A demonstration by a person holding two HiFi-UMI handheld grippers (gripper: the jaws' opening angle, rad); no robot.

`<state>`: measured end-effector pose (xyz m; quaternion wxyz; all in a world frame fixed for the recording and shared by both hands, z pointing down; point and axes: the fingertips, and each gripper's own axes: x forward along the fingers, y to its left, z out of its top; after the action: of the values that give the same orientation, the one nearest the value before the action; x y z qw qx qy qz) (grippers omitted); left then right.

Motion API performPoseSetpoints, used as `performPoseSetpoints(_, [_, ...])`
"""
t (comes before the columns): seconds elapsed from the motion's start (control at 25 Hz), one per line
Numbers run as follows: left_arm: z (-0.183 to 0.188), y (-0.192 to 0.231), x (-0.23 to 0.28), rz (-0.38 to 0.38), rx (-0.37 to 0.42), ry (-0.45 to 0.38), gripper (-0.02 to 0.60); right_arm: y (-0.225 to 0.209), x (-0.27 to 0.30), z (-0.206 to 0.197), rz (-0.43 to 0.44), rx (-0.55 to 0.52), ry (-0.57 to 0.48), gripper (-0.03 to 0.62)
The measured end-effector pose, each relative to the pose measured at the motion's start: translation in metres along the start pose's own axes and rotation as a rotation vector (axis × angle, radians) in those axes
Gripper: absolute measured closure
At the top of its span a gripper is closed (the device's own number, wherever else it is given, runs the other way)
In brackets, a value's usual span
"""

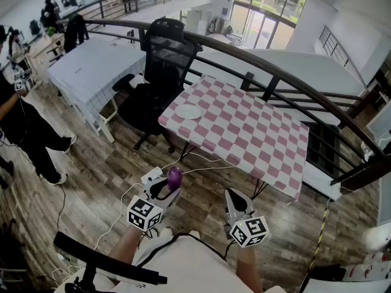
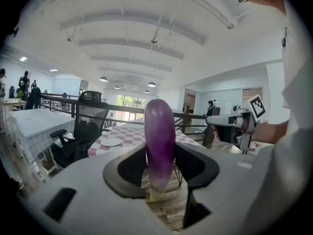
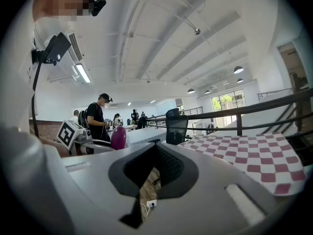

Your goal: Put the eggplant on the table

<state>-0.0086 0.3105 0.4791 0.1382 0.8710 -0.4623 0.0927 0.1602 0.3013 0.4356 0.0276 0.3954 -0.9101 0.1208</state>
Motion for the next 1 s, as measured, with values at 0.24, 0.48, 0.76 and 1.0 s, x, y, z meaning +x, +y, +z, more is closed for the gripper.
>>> performPoseSetpoints(0.24, [-0.001, -0.004, 0.0, -0.016, 0.003, 0.008, 0.394, -0.002, -0.007, -0.006, -0.023, 0.03, 0.001, 0.588])
performPoseSetpoints(0.48, [0.0, 0.001, 0.005, -0.014, 0.008, 0.019, 0.396, -0.006, -0.007, -0.007, -0.027, 0.088, -0.013, 0.588])
performPoseSetpoints(0.76, [-0.006, 0.004, 0.007, -0.02, -0.004, 0.023, 0.394, -0.007, 0.001, -0.01, 0.012, 0.134, -0.004, 0.588])
performPoseSetpoints(1.0, [-0.001, 0.007, 0.017, -0.03, -0.009, 0.007, 0.393, -0.014, 0.006, -0.009, 0.017, 0.124, -0.002, 0.588])
